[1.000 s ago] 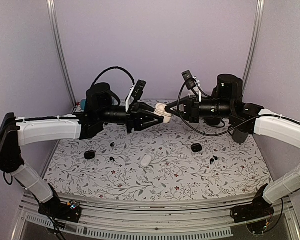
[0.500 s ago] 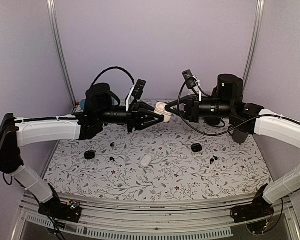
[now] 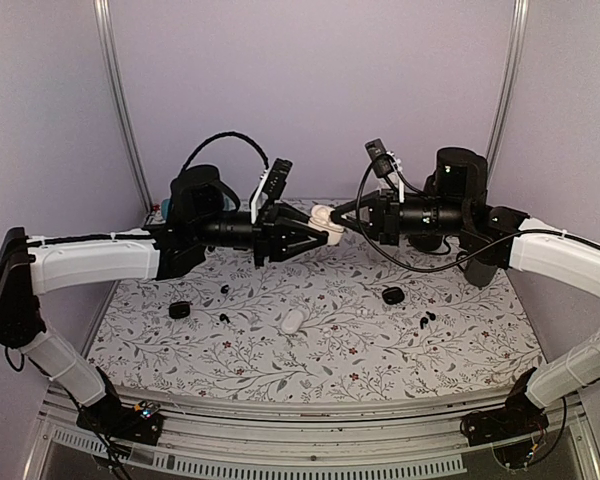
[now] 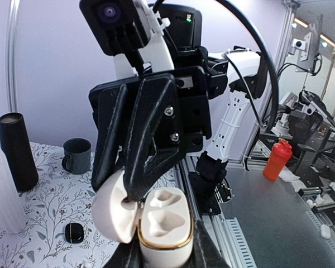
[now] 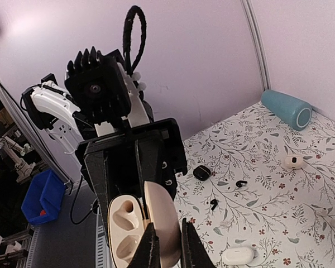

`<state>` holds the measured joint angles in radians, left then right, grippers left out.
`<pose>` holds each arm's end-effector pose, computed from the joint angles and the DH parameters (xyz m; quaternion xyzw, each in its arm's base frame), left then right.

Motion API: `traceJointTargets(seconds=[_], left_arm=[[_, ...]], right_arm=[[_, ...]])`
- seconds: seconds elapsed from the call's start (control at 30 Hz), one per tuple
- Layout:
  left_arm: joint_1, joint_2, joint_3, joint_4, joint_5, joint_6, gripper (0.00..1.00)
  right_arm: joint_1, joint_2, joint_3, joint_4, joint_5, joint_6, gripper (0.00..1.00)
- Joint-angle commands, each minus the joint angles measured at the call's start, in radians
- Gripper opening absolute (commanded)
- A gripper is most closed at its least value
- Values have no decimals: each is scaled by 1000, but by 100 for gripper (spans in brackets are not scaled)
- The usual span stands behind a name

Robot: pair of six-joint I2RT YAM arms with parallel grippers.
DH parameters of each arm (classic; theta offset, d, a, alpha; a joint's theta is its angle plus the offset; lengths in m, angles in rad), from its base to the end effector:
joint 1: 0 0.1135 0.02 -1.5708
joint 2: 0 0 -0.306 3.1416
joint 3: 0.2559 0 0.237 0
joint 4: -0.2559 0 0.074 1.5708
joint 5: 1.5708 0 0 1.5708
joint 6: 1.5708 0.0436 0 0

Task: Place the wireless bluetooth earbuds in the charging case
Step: Pass from the right arm to the left, then pick up the right earbud from the center of the board.

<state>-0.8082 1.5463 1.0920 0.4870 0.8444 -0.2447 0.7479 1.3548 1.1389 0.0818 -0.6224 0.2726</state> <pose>0.2167 -0.2740 0.3761 0.4592 0.5275 -0.5757 0.4235 0.2024 0.2224 0.4072 -0.3646 0.6491 0.5072 0.4341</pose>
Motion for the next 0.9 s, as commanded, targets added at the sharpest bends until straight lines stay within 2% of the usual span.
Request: traceJointTargets(seconds=[0.0,0.23,0.43,0.6,0.73,0.87], left_arm=[[-5,22,33,-31,28,35,0],[-3,20,21,-33,-9,56,0],[14,21,8,-14,-33,53,0],[29,21,-5,8,-46,41,0],[37,21,-1,12,-49,38,0],[48,20,11,-1,-45,45,0]], right_arm=[[2,-19,17,38,-4,17,13],[2,-42,-8,39,34,26,46],[1,-106,-53,1,148,41,67],[1,-173,-108,-72,310,60,75],[-12,-228,-175,-133,467,111,77],[-19,-244,-217,-263,637,202,77]])
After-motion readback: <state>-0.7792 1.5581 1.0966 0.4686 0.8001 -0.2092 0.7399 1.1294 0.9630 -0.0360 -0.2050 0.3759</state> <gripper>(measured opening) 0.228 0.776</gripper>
